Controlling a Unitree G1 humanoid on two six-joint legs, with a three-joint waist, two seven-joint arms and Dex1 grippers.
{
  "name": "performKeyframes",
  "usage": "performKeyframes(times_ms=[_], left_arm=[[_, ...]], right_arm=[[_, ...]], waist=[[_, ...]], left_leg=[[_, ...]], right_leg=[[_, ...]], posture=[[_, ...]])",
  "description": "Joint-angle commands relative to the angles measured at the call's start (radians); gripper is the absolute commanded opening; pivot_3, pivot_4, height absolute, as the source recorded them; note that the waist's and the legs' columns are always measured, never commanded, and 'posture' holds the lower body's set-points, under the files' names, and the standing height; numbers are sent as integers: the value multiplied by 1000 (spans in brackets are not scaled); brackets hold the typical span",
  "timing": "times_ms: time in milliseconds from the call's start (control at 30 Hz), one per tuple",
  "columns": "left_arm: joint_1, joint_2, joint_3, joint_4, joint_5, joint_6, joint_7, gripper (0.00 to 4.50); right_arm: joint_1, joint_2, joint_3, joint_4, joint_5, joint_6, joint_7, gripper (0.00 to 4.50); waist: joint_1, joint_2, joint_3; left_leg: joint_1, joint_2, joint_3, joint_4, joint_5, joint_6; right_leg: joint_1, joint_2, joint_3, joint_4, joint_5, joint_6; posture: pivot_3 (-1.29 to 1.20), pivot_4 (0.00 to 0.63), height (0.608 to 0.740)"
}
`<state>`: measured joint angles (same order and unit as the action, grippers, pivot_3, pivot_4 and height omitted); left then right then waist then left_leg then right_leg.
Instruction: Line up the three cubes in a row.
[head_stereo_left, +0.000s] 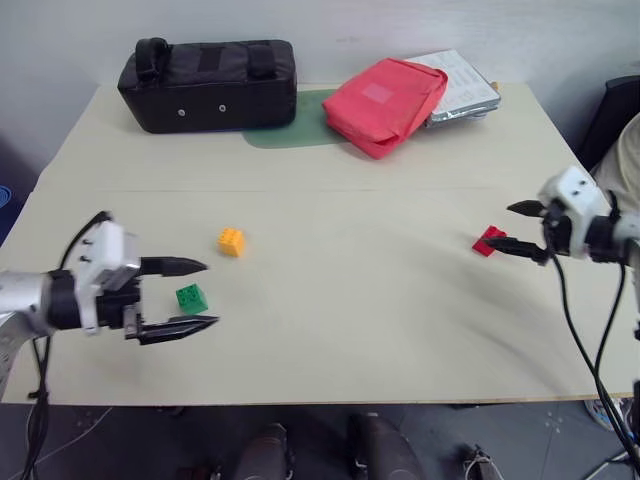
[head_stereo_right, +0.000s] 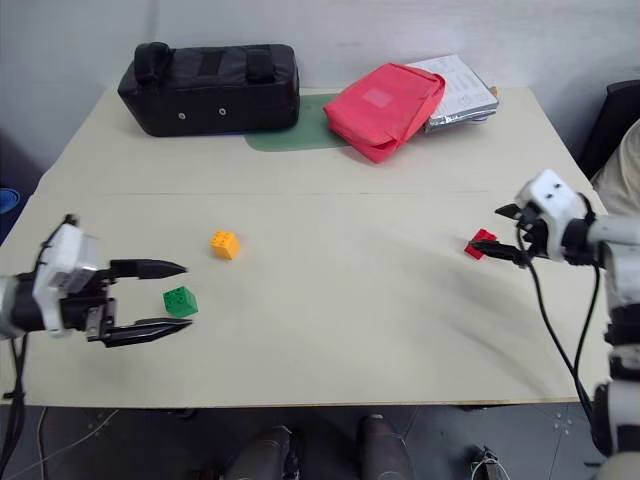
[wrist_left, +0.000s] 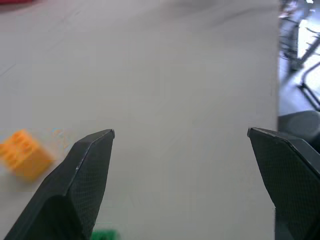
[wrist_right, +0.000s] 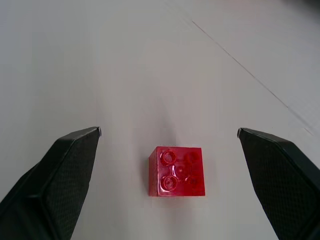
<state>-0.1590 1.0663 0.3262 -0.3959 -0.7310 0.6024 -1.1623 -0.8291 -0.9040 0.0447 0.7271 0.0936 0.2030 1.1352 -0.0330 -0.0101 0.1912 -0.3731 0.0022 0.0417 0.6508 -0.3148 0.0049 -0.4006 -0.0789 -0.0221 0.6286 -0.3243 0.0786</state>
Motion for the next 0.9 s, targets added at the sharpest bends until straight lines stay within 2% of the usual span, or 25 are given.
performKeyframes(times_ms=[33, 233, 467, 567, 633, 800, 900], left_arm=[[-81, 14, -33, -22, -56, 41, -17, 4493], [-152, 6, -81, -48, -53, 42, -31, 4493], [-197, 0, -96, -57, -65, 51, -24, 4493], [-217, -2, -104, -59, -78, 60, -29, 4500], [-226, -2, -113, -59, -75, 56, -39, 4500], [-267, -12, -145, -59, -78, 55, -52, 4500], [-291, -17, -163, -55, -77, 57, -63, 4500]], right_arm=[[-80, 6, 21, 125, -63, -34, -21, 4500], [-187, 47, 58, 272, -132, -6, -39, 4500], [-187, 71, 71, 299, -157, -6, 6, 4500], [-178, 79, 68, 299, -166, -20, 1, 3888], [-173, 80, 65, 298, -165, -25, 2, 3296], [-147, 57, 66, 282, -166, -55, 23, 1539], [-131, 46, 55, 241, -142, -57, 77, 1506]], waist=[[1, 0, 0], [0, 0, 0], [2, 0, 0], [2, 0, 0], [2, 0, 0], [3, 0, 0], [4, 0, 0]], left_leg=[[-1, 0, 0, 0, 0, 0], [-14, 0, 3, 11, 0, 1], [-12, 0, 3, 17, 2, 2], [-12, 0, 3, 16, 2, 2], [-13, 0, 3, 16, 2, 2], [-13, 0, 3, 16, 2, 2], [-13, 0, 3, 16, 2, 2]], right_leg=[[-1, 0, 0, 1, 0, 0], [-13, 1, 1, 12, 1, 1], [-13, 1, 3, 16, 1, 2], [-13, 1, 3, 18, 1, 2], [-13, 1, 3, 19, 1, 2], [-13, 1, 3, 19, 1, 2], [-13, 1, 3, 19, 1, 2]], posture=[[0, 150, 740], [0, 150, 740], [0, 150, 740], [0, 150, 740], [0, 150, 740], [0, 150, 740], [0, 150, 740]])
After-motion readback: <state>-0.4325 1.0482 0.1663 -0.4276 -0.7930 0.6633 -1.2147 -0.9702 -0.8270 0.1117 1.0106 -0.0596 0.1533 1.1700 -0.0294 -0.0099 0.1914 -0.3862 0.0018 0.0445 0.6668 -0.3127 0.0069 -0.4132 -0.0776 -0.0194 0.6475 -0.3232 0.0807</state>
